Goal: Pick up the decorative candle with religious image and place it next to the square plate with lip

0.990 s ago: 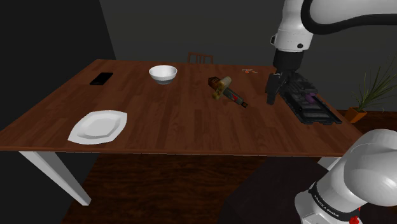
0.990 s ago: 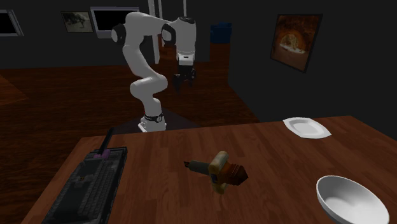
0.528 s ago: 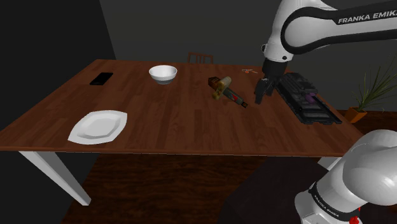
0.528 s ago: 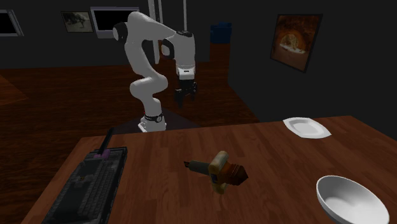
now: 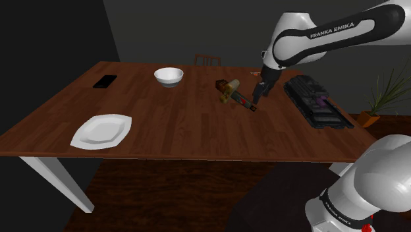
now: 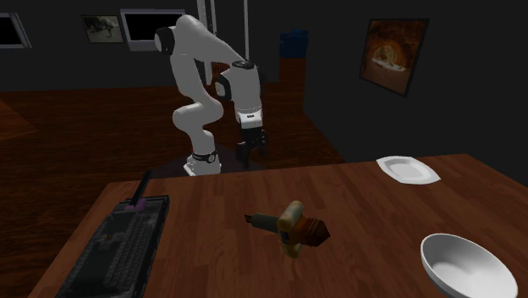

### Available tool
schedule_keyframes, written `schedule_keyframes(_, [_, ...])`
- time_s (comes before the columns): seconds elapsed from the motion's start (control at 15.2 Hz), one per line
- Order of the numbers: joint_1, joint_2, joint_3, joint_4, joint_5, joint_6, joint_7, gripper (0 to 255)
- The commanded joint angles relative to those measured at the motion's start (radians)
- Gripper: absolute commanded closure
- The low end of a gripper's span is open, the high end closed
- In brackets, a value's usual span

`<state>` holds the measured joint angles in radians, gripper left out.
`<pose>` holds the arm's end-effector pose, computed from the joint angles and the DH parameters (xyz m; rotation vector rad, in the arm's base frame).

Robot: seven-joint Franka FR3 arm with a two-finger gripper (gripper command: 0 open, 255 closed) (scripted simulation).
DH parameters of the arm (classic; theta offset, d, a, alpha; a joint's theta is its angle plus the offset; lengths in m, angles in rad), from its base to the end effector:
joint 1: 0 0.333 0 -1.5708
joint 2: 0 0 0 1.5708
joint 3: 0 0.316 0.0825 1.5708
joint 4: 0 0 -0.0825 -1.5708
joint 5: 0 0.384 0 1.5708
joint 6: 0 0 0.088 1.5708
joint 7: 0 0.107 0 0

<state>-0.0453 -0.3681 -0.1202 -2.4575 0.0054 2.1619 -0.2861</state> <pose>0.4274 -0.0722 0.4374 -3.1020 -0.1929 -0.1225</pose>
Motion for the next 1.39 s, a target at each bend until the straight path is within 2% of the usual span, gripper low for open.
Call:
schedule_keyframes(0.0, [0.003,0.068,-0.018,0.019,0.013,0.079,-0.036,0])
schedule_keyframes(0.26, [0.008,0.205,-0.057,0.085,0.06,0.201,-0.126,0])
schedule_keyframes(0.59, [0.007,0.381,-0.086,0.201,0.167,0.316,-0.261,0])
schedule_keyframes(0.99, [-0.03,0.585,-0.074,0.381,0.319,0.394,-0.427,0])
schedule_keyframes(1.32, [-0.036,0.644,-0.058,0.395,0.35,0.438,-0.448,0])
